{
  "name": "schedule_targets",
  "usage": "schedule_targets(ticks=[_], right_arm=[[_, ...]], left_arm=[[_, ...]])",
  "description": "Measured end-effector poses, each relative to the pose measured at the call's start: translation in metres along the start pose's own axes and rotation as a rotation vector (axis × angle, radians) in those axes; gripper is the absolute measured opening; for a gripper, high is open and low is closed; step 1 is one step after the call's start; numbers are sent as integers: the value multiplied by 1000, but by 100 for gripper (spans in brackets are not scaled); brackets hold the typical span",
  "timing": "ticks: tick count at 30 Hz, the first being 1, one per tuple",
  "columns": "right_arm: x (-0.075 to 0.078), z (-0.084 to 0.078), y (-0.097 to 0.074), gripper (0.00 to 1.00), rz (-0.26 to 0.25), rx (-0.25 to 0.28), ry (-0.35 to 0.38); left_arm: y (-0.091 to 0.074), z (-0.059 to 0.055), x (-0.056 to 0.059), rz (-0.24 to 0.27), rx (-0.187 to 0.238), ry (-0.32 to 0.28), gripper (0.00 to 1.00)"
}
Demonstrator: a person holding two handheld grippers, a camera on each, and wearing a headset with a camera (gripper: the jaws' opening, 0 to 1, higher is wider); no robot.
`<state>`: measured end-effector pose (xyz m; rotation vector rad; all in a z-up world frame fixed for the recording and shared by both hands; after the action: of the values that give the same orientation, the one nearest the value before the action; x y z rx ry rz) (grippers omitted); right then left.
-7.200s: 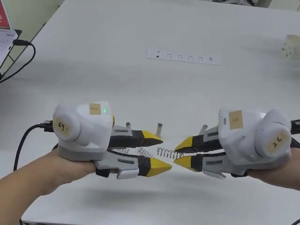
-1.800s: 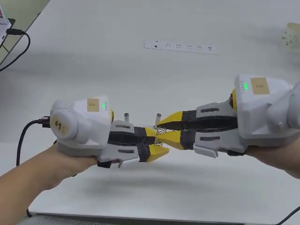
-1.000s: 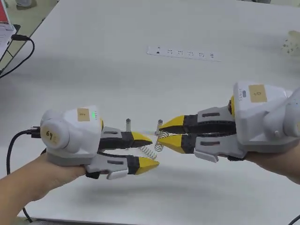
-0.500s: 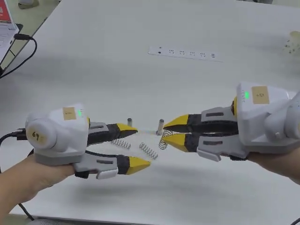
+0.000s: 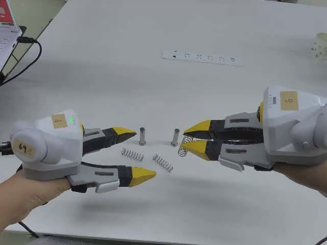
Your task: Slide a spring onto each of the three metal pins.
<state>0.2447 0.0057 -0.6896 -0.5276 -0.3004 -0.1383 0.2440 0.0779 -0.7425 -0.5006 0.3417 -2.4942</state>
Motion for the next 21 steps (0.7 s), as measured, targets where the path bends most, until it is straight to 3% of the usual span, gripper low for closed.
schedule_targets(ticks=[9,21], right_arm=[[6,-2,-4,7,-33,-5,-1],[17,-7,-13,7,-85,-16,13]], left_arm=[[-12,-1,-18,79,15,-10,74],[-19,-5,-31,142,29,-49,98]])
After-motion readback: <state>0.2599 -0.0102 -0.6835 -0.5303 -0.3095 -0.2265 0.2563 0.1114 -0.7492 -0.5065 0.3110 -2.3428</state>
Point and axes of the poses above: the centre of the closed fingertips' face, and the gripper's own axes: y roughly forward along the fingers, x roughly to its right, z roughly out of its top, the point moved 1 cm from there along -y, roughly backward along the fingers, and after that the axes turned 12 degrees about -y, right-handed, at the moved point
